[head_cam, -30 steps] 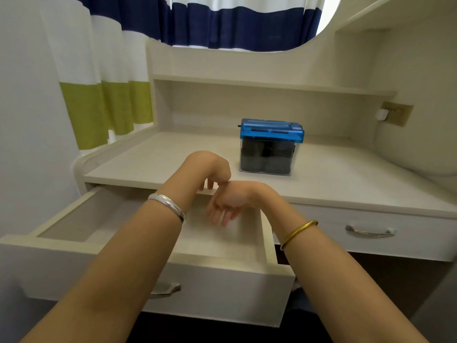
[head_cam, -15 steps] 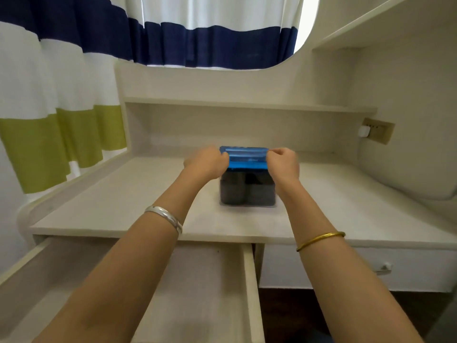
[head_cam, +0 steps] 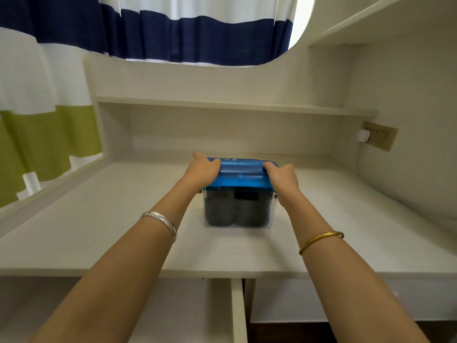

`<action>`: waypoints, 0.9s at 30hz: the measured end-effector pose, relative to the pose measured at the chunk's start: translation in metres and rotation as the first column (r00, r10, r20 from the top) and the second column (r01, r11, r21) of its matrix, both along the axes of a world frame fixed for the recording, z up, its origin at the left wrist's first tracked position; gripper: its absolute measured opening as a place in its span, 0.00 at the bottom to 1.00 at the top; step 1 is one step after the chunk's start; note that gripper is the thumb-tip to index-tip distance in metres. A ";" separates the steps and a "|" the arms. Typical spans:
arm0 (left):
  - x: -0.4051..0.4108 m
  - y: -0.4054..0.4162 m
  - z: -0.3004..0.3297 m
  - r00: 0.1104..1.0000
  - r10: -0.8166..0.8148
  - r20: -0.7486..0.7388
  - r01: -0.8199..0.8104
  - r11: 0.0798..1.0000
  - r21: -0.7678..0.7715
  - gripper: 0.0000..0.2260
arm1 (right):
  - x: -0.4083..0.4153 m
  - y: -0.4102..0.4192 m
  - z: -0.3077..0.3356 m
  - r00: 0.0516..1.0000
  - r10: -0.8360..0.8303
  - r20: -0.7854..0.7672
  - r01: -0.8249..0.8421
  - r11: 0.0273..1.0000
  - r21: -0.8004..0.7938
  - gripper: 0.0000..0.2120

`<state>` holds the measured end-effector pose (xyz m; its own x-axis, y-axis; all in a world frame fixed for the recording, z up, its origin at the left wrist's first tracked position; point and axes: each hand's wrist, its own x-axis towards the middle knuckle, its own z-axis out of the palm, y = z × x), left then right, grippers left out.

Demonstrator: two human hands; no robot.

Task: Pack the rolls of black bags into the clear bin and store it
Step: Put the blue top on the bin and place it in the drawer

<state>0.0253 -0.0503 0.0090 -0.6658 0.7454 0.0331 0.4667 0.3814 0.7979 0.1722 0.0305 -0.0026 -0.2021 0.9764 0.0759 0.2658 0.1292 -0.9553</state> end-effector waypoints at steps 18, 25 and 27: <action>0.012 -0.031 0.001 0.993 -0.032 0.117 0.013 0.987 0.159 0.06 | 0.024 -0.039 0.007 0.999 0.043 -0.012 -0.043 0.999 -0.020 0.11; 0.032 -0.106 0.020 0.996 -0.091 0.008 0.090 0.989 0.118 0.05 | 0.040 -0.092 0.010 0.993 0.103 -0.062 -0.103 0.995 0.009 0.10; 0.036 -0.132 0.024 0.996 -0.085 -0.019 0.086 0.994 0.068 0.06 | 0.042 -0.112 0.009 0.987 0.151 -0.057 -0.151 0.988 0.004 0.10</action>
